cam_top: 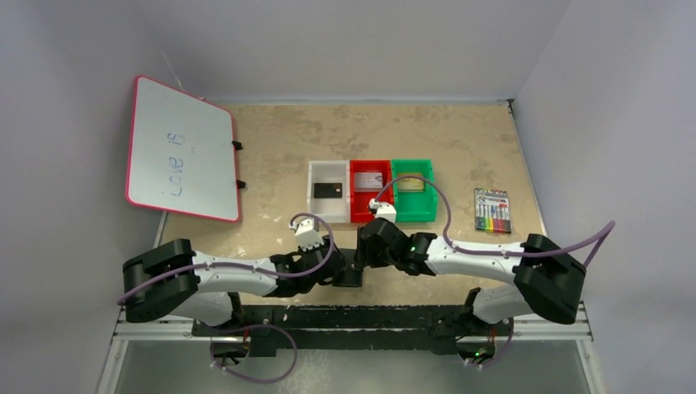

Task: Take the credit cards out of the card holder
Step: Open the card holder at the center of the board.

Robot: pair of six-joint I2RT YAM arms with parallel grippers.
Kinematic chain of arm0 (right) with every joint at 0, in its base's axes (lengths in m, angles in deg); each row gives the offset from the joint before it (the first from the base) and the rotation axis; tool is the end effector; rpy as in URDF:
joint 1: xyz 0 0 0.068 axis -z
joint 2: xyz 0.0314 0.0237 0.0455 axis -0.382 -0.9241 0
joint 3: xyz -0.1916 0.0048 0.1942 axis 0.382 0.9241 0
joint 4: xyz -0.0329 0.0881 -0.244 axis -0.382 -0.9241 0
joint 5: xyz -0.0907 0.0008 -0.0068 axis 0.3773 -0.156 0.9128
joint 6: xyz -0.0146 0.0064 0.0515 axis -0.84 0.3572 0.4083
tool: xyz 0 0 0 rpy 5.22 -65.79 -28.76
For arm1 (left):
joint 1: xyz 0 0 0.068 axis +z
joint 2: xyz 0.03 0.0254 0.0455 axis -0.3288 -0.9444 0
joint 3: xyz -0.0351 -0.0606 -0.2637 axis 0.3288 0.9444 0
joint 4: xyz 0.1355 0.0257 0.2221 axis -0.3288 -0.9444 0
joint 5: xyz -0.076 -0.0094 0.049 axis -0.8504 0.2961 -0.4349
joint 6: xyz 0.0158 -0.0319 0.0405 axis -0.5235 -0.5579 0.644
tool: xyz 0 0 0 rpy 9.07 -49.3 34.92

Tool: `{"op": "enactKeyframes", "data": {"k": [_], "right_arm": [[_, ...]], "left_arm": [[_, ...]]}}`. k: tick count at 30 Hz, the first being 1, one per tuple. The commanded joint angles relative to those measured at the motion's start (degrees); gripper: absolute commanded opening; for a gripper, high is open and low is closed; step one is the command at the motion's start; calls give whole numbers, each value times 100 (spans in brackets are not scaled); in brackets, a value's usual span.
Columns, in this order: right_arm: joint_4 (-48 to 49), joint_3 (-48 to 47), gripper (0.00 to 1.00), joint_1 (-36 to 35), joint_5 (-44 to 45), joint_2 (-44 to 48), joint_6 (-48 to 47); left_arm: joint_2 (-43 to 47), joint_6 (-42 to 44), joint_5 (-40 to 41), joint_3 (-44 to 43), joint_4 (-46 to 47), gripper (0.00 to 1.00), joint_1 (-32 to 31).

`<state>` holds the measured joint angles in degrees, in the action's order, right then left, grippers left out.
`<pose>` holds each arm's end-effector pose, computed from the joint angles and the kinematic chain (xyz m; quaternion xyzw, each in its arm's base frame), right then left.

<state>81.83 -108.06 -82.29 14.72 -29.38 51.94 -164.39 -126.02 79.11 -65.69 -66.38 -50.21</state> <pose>0.1405 0.2245 0.1850 -0.0348 0.9127 0.2529 0.3190 0.1001 -0.2087 0.1410 -0.1737 0.8839 -0.2410 0.3612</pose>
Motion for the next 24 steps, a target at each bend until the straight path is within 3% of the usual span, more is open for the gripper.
{"op": "enactKeyframes", "data": {"k": [1,4,10,16,24], "right_arm": [[-814,-453,55,-310,665,-119,495],[-730,-535,51,-410,649,-227,500],[-976,-1064,52,-618,796,-722,601],[-1633,-1526,51,-790,1000,-1501,1004],[-2311,-1800,39,-980,1301,-2155,1350]], "left_arm": [[310,-60,-127,199,-296,45,-20],[627,-320,48,384,-503,45,-15],[1295,-371,-1,955,-69,45,-16],[1011,114,-501,915,225,48,-11],[967,-268,-641,1251,543,44,-11]]}}
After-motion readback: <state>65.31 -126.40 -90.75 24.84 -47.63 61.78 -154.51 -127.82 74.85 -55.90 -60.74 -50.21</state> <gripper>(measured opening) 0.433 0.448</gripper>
